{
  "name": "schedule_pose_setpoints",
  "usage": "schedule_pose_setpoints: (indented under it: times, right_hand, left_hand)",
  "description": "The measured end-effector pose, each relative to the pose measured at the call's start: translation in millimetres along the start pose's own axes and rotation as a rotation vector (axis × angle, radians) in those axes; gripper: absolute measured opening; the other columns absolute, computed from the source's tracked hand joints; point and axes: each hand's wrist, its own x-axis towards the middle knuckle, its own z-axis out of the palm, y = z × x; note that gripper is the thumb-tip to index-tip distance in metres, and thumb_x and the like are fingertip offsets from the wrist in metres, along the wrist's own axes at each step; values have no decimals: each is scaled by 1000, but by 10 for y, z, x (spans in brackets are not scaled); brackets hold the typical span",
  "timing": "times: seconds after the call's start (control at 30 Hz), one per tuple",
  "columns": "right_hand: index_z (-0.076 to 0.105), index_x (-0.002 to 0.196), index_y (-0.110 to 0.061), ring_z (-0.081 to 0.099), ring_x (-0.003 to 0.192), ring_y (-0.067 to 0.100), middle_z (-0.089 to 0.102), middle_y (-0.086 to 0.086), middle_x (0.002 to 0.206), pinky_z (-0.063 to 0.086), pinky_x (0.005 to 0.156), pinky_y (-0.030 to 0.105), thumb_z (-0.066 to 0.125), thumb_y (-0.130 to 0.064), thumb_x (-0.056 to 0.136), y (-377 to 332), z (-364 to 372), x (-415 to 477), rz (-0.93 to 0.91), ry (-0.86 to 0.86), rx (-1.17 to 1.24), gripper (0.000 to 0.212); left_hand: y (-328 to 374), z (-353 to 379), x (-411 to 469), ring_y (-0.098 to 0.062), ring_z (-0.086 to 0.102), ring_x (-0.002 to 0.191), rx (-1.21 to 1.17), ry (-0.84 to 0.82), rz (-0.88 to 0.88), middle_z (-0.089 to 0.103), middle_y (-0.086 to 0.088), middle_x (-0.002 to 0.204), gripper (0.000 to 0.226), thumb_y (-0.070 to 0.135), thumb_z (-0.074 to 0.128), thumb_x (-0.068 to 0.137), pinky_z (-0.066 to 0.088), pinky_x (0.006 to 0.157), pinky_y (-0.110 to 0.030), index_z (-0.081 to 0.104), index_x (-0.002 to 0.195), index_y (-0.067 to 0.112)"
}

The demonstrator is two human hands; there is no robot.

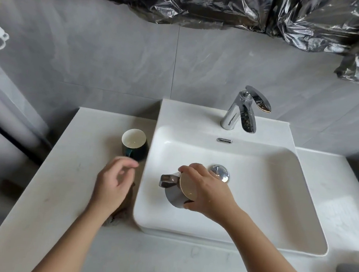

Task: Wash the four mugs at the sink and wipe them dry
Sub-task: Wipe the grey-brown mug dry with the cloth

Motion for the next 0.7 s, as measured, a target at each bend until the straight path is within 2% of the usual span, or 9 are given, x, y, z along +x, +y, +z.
schedule_pose_setpoints:
  times: [0.07, 0.13, 0.2, 0.27, 0.37, 0.43, 0.5, 0.57, 0.7]
  right_hand:
    - [33, 142, -41, 53, 110, 20, 38, -18, 141, 46, 66, 30, 77, -34, 72, -50, -32, 29, -25, 9, -31, 83]
    - [33, 143, -38, 53, 111, 20, 38, -17, 142, 52, 74, 35, 78, -34, 71, -103, -75, 60, -45, 32, -36, 84]
    - [34, 143, -37, 54, 112, 20, 39, -16, 142, 53, 76, 37, 78, -35, 71, -148, -123, 89, -67, 50, -25, 85]
    - [35, 142, -37, 54, 111, 19, 39, -17, 142, 52, 72, 34, 79, -35, 70, -175, -148, 125, -104, 63, -37, 85]
    - [33, 142, -38, 52, 114, 20, 37, -16, 143, 45, 67, 29, 80, -33, 69, -223, -135, 191, -149, 87, -42, 87]
    - [29, 145, -39, 50, 121, 21, 34, -15, 147, 49, 72, 31, 81, -29, 69, -269, -86, 235, -175, 111, 44, 92]
    - [18, 151, -41, 40, 135, 21, 26, -9, 155, 52, 91, 37, 82, -25, 71, -311, -12, 297, -179, 155, 247, 104]
    - [5, 156, -34, 25, 147, 17, 17, -3, 161, 42, 107, 35, 80, -24, 78, -362, 91, 388, -92, 163, 469, 109]
    - [5, 157, -10, 26, 148, 25, 18, 9, 164, 28, 118, 39, 61, -34, 96, -618, 345, 616, 180, -12, 662, 86]
  left_hand:
    - [301, 21, 115, 7, 55, 95, -45, -292, 63, 61, 15, 106, 26, 33, 56, 87, 40, 83, -8, 66, 105, 16]
    - [389, 110, 152, 10, 50, 85, 40, -488, 90, 57, 18, 96, 17, 30, 62, 90, 37, 76, -9, 62, 102, 19]
    - [396, 159, 185, 3, 46, 77, 78, -502, 92, 51, 13, 83, 13, 28, 63, 92, 36, 68, -16, 55, 87, 18]
    - [367, 150, 229, -2, 40, 65, 20, -511, 19, 43, 11, 70, 27, 30, 61, 91, 32, 60, -18, 45, 72, 20]
    - [389, 87, 279, -3, 33, 58, -149, -581, -114, 36, 14, 59, 37, 42, 56, 87, 26, 55, -22, 39, 64, 19]
    - [390, 19, 287, -5, 33, 59, -185, -538, -121, 35, 12, 59, 42, 52, 50, 81, 26, 56, -24, 39, 65, 15]
    - [323, -79, 283, -10, 38, 61, -235, -431, -129, 39, 6, 61, 44, 53, 48, 81, 30, 60, -27, 41, 65, 12]
    - [230, -210, 266, -16, 45, 65, -359, -283, -177, 46, 3, 61, 39, 50, 48, 82, 35, 69, -29, 45, 61, 17]
    - [-12, -411, 297, -19, 46, 68, -469, 20, -311, 50, 5, 61, 32, 46, 48, 80, 37, 73, -34, 51, 57, 25]
